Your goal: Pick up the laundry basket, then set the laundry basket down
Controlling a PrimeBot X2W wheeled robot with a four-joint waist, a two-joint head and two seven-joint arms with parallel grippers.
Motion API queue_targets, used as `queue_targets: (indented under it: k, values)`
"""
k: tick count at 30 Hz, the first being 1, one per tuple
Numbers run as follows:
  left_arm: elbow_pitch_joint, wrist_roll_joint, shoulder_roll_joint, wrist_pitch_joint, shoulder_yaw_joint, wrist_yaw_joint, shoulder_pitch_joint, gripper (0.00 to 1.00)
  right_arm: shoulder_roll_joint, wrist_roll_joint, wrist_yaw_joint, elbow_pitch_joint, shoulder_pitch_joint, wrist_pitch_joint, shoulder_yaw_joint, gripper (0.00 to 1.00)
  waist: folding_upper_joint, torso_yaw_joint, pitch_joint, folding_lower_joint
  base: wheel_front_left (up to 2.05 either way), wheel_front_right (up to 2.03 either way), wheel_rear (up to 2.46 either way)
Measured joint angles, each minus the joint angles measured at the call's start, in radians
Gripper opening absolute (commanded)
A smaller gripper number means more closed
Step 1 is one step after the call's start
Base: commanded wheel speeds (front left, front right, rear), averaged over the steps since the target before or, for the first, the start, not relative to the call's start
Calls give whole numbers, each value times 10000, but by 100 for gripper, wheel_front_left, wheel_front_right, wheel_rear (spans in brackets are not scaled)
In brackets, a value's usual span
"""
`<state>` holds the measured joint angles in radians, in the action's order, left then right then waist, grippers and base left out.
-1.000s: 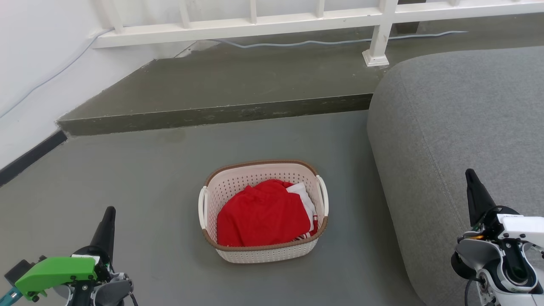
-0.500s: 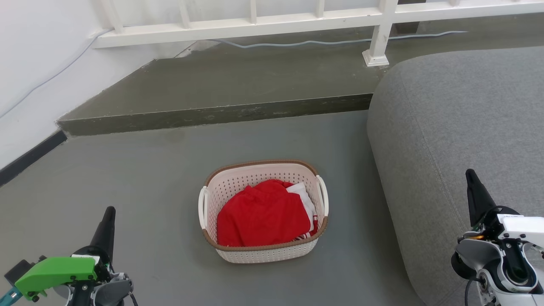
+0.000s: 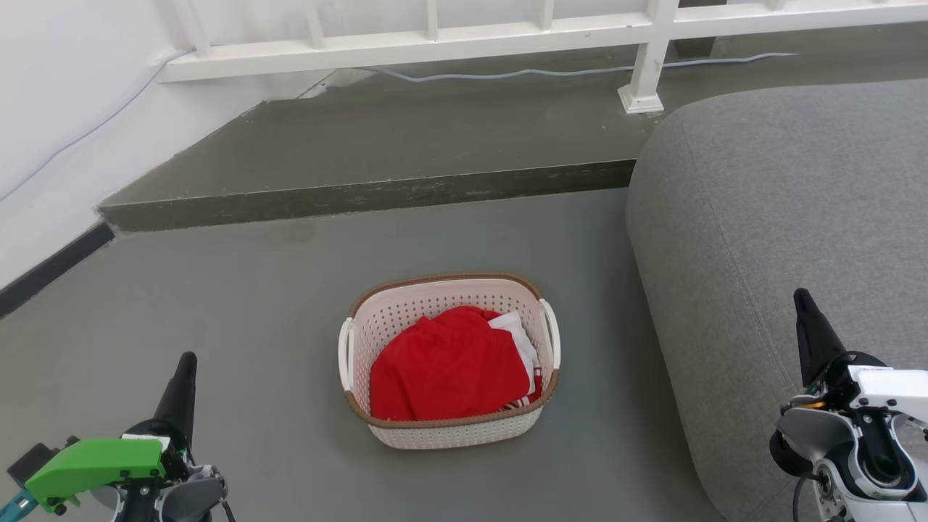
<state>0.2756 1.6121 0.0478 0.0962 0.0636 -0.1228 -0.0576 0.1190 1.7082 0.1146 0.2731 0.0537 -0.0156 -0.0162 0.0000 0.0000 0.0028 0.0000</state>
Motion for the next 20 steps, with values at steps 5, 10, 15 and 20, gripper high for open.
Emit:
queue_targets:
  k: [5,10,15,20]
  values:
    - [0,0,0,0,0,0,0,0,-2,0,0,10,1,-2,-6,0,0,0,0,0,0,0,0]
    - [-2,0,0,0,0,0,0,0,-2,0,0,15,1,-2,-12,0,0,0,0,0,0,0,0]
    - [-2,0,-2,0,2,0,0,0,-4,0,0,19,2,-27,-17,0,0,0,0,0,0,0,0]
    - [-2,0,-2,0,2,0,0,0,-8,-2,6,23,3,-29,-25,0,0,0,0,0,0,0,0]
